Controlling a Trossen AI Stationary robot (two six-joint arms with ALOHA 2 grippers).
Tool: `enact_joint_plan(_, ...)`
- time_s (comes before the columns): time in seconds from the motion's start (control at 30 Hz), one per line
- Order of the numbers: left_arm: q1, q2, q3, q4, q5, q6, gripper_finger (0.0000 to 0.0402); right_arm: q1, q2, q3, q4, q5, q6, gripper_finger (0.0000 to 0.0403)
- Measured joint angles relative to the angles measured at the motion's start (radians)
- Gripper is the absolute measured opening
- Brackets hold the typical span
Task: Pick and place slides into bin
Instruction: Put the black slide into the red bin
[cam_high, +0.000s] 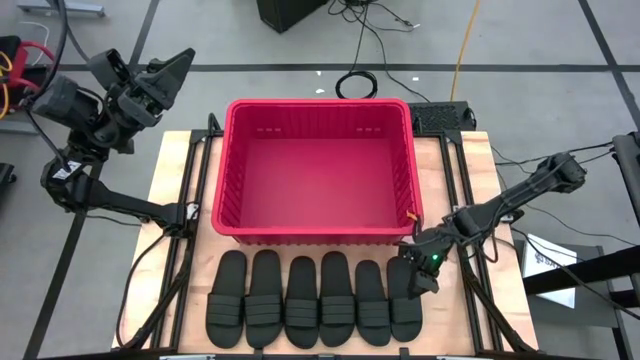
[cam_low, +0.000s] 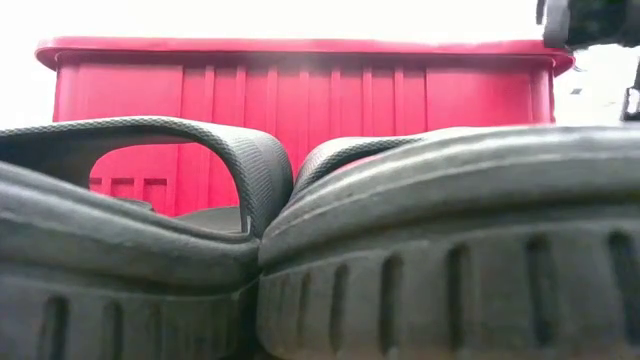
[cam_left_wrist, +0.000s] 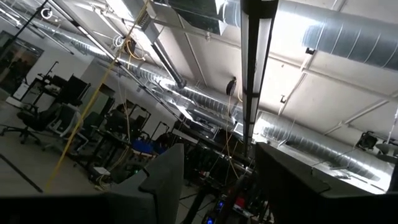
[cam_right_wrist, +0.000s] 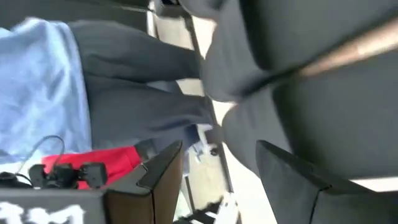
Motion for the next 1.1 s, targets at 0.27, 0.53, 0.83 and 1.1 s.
enact_joint_plan(0.27, 0.0, 0.0, 0.0, 0.0, 0.0, -0.001, 0.02, 0.018, 0.0, -0.072, 0.008, 0.01, -0.01, 0.0194)
enact_joint_plan(0.53, 0.0, 0.012, 0.0, 0.0, 0.0, 0.0, 0.02, 0.046, 0.002, -0.121, 0.007, 0.107, 0.004, 0.0194)
enact_joint_plan(0.83, 0.0, 0.025, 0.0, 0.001, -0.007, 0.0, 0.02, 0.111, 0.002, -0.129, 0.037, 0.107, 0.042, 0.0194)
enact_joint_plan(1.1, 0.0, 0.025, 0.0, 0.001, -0.007, -0.001, 0.02, 0.146, 0.049, -0.129, 0.072, 0.178, 0.071, 0.0194)
